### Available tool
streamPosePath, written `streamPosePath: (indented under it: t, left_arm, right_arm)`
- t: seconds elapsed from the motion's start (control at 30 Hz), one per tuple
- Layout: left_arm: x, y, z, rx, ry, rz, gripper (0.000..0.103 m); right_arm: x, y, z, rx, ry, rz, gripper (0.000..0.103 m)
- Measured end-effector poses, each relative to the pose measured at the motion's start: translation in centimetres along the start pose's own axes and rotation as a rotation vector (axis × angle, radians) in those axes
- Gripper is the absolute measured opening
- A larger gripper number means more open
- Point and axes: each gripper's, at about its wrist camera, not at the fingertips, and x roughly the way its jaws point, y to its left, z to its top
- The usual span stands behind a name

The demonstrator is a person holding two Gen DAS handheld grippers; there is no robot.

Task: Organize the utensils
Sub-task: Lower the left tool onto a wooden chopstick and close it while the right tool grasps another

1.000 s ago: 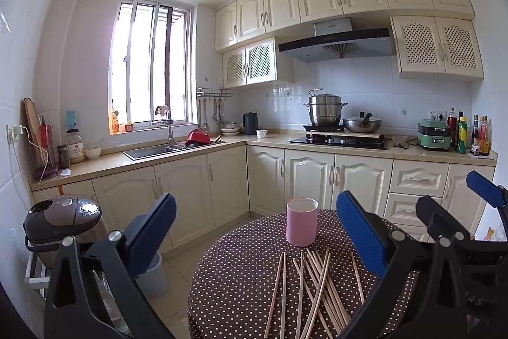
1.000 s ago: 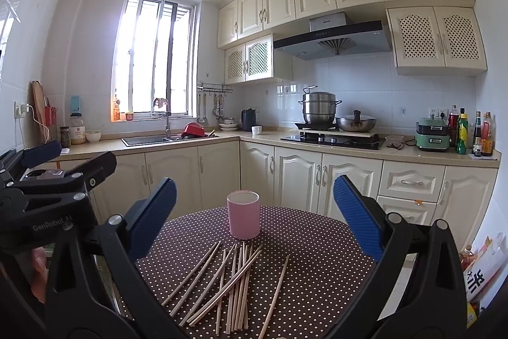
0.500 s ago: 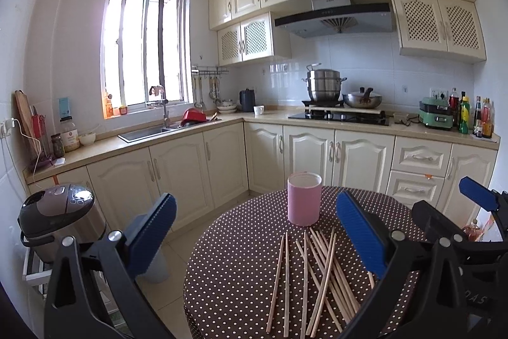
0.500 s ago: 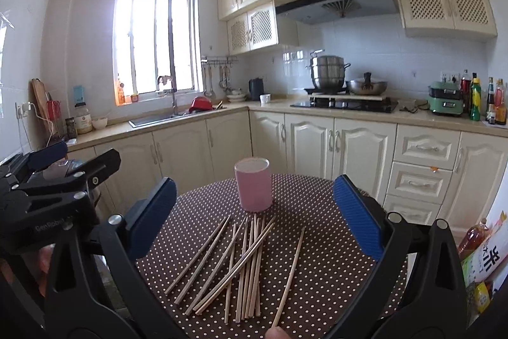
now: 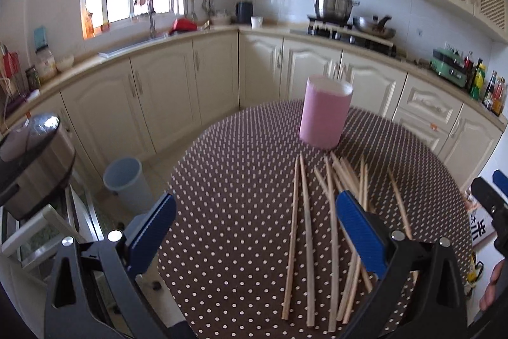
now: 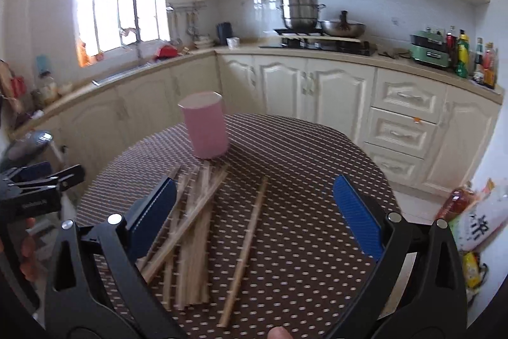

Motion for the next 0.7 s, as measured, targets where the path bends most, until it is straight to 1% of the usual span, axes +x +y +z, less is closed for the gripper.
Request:
streamPosePath:
  t: [0.07, 0.1, 0.2, 0.33, 0.47, 0.5, 0.53, 0.57, 0.6, 0.63, 0.7]
  left_arm:
    - [2.2, 0.0, -0.5, 0.016, 0.051, -0.009, 0.099]
    - [2.8, -0.2, -0.7, 0.026, 0.063, -0.009, 0.099]
    - [5.5, -1.1, -1.4, 0.067, 0.113, -0.003, 0.099]
    - [7.8, -1.3, -1.7, 0.086, 0.162, -0.011, 0.099]
    - [9.6, -2.2, -0.9, 0.122, 0.193, -0.010, 0.099]
    - [10.2, -2.2, -0.7, 0.128, 0.203, -0.011, 0.096]
    - [10.7, -2.3, -0.6, 0.130, 0.211, -0.015, 0.093]
    - [11.3, -2.3, -0.4, 0.130, 0.224, -0.025, 0.087]
    - [11.8, -2.2, -0.2, 0.128, 0.242, -0.039, 0.084]
    - [12.5, -2.1, 0.0, 0.126, 0.265, -0.060, 0.084]
    - [13.4, -2.4, 0.4, 0.140, 0.278, -0.082, 0.079]
  right_arm:
    - [1.4, -0.4, -0.6, 0.000, 0.037, -0.027, 0.097]
    - [2.3, -0.8, -1.0, 0.008, 0.067, -0.035, 0.097]
    - [4.5, -1.3, -1.7, 0.020, 0.138, -0.041, 0.097]
    - [6.6, -1.4, -2.2, 0.012, 0.194, -0.064, 0.095]
    - [9.2, -1.6, -2.3, 0.015, 0.260, -0.048, 0.082]
    - [10.0, -1.4, -2.3, 0.008, 0.280, -0.049, 0.077]
    - [10.6, -1.5, -2.3, 0.007, 0.291, -0.045, 0.075]
    - [11.2, -1.5, -2.3, 0.013, 0.302, -0.034, 0.072]
    - [12.0, -1.6, -2.3, 0.021, 0.327, -0.024, 0.069]
    - [12.8, -1.6, -2.3, 0.019, 0.356, -0.021, 0.067]
    - [13.9, -1.4, -2.3, 0.001, 0.380, -0.022, 0.061]
